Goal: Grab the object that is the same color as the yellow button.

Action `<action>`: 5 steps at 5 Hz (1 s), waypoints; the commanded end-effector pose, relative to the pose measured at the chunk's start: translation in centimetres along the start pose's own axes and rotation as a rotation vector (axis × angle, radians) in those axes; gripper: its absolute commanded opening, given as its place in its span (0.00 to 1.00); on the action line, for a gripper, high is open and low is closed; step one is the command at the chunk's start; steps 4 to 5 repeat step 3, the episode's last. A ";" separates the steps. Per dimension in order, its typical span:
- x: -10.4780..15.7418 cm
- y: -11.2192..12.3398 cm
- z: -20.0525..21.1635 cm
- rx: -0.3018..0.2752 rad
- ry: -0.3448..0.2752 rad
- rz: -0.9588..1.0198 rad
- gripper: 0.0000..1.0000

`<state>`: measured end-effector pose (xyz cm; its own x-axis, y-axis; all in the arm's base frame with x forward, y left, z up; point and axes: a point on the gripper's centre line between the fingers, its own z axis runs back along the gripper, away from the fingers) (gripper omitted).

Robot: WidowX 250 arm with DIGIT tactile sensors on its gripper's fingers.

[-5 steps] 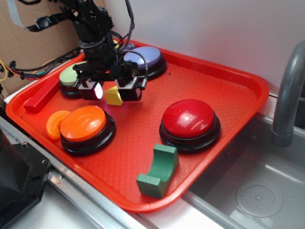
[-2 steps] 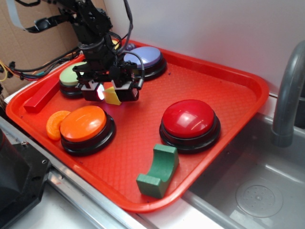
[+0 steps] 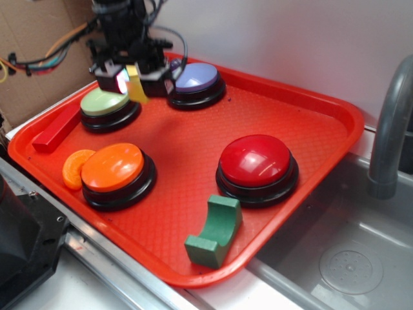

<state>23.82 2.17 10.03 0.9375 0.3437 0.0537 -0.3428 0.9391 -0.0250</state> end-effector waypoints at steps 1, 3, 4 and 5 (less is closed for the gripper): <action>0.1 -2.2 8.2 -0.051 -0.033 -0.291 0.00; -0.8 -2.4 8.2 -0.053 -0.097 -0.248 0.00; -0.8 -2.4 8.2 -0.053 -0.097 -0.248 0.00; -0.8 -2.4 8.2 -0.053 -0.097 -0.248 0.00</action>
